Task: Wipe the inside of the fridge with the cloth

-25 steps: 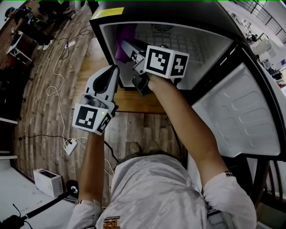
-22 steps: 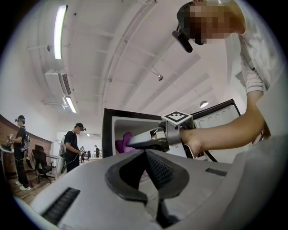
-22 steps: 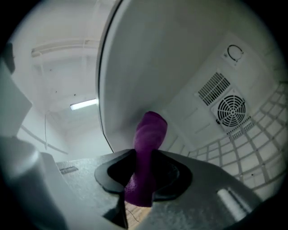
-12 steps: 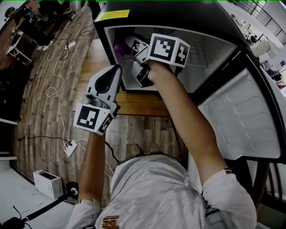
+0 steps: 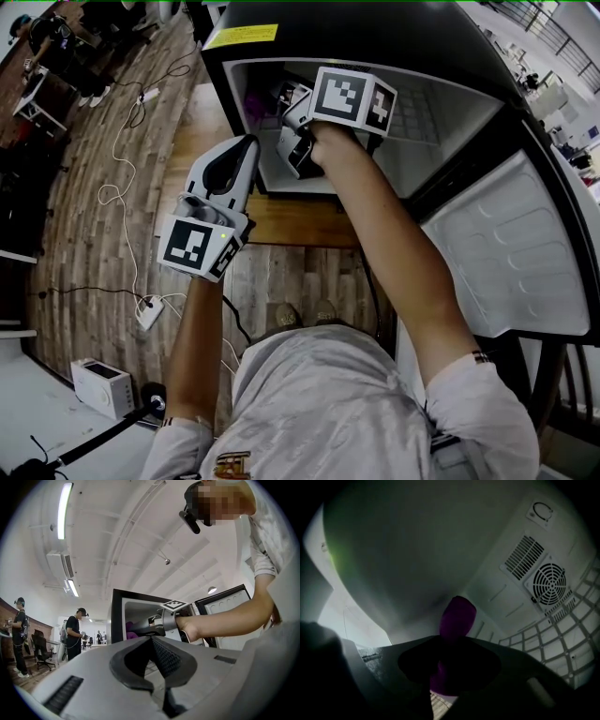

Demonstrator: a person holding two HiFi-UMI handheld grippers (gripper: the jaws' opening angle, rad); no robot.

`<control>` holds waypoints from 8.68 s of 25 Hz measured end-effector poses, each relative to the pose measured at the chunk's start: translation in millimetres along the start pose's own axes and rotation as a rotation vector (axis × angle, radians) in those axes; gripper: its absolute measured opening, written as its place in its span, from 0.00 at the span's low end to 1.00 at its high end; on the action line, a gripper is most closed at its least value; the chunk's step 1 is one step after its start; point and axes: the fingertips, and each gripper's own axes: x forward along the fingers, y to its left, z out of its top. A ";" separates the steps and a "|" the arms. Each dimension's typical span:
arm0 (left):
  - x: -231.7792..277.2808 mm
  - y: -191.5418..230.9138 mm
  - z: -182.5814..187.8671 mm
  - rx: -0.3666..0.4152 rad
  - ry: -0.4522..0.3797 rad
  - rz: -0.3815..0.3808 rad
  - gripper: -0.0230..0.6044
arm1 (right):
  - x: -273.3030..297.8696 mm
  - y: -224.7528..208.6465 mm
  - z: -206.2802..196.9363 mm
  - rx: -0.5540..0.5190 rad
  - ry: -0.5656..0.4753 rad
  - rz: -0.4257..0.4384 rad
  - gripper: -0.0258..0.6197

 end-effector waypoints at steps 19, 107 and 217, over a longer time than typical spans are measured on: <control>-3.0 5.1 -9.8 -0.017 0.007 -0.011 0.04 | 0.9 -56.0 -46.5 -0.013 0.231 -0.272 0.21; -4.8 1.5 -17.1 -0.031 0.019 -0.028 0.04 | -27.8 -27.8 -29.2 0.028 0.057 -0.152 0.21; 24.7 -51.0 -15.2 -0.058 -0.009 -0.156 0.04 | -151.4 26.1 -53.3 -1.016 -0.142 -0.198 0.21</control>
